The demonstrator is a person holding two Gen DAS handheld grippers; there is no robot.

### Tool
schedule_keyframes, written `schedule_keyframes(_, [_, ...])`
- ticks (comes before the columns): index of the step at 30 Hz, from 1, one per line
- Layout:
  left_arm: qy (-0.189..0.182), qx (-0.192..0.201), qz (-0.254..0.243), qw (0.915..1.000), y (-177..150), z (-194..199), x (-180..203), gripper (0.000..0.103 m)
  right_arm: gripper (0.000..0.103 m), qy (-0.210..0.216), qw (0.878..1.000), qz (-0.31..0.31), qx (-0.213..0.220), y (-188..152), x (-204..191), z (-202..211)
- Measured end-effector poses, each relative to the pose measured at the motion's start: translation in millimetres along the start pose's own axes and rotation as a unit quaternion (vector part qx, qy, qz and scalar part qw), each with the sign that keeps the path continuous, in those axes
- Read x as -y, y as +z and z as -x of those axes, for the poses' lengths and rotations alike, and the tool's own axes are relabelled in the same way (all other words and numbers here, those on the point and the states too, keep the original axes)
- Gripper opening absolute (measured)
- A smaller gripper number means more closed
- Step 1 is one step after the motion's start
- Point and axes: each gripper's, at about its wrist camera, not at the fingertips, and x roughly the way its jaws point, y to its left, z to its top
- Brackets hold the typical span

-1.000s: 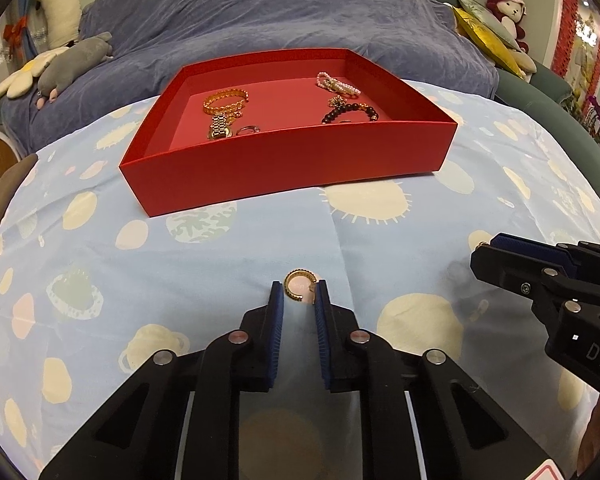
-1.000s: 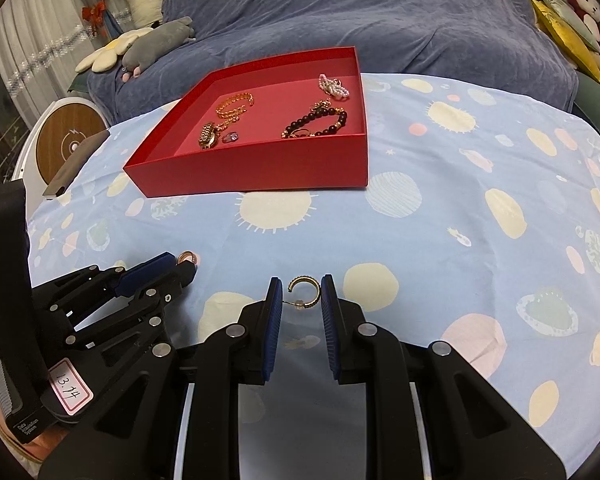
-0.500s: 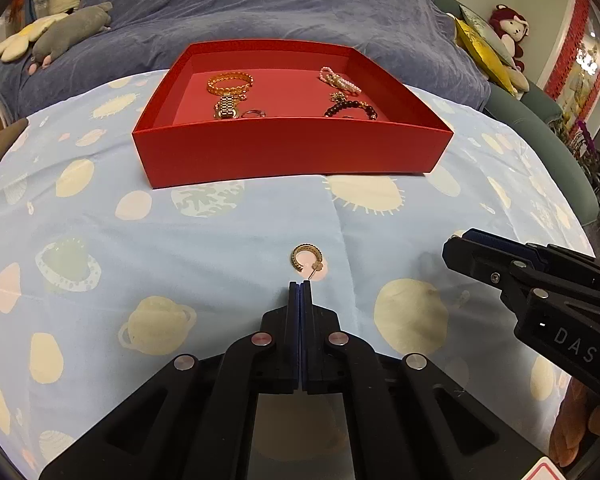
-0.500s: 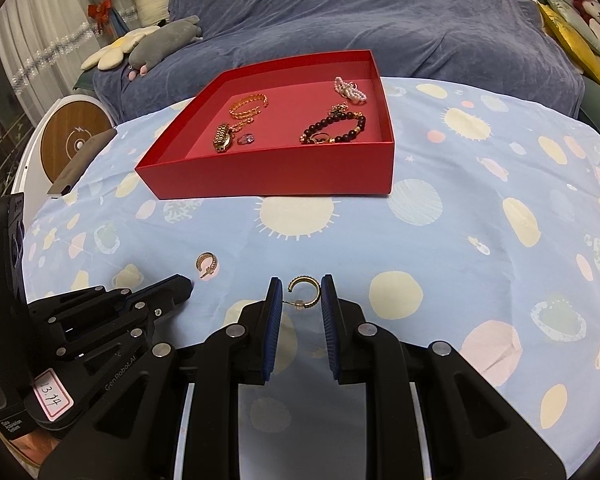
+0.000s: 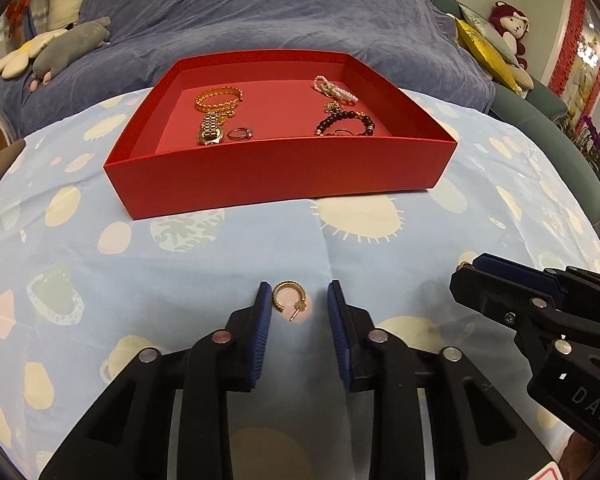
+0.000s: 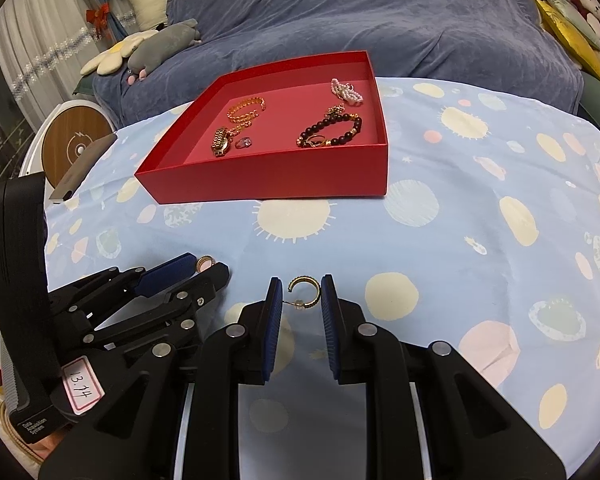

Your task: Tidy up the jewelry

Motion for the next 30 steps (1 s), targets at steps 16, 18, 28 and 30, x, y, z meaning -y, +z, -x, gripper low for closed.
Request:
schedule_keyframes(16, [-0.013,0.014,0.014,0.9997,8.5,21.5,-8.4,0.014,0.019,0.009,1.000,-0.005,0.020,12.2,-4.8,10.2])
schedule_keyframes(18, [-0.017,0.020,0.018,0.9995,13.1,27.7,-9.9,0.014,0.019,0.012,1.000,-0.004,0.025,16.9,-9.2,12.7])
schedule_keyframes(28, [-0.003,0.058,0.038,0.9976,57.7,52.6,-35.3,0.014,0.019,0.021,0.998,-0.002,0.057,62.4,-23.1,21.3])
schedule_keyframes(30, [-0.002,0.065,0.042,0.9970,73.2,53.9,-42.7,0.014,0.019,0.016,0.998,0.007,0.066,75.8,-26.0,21.4])
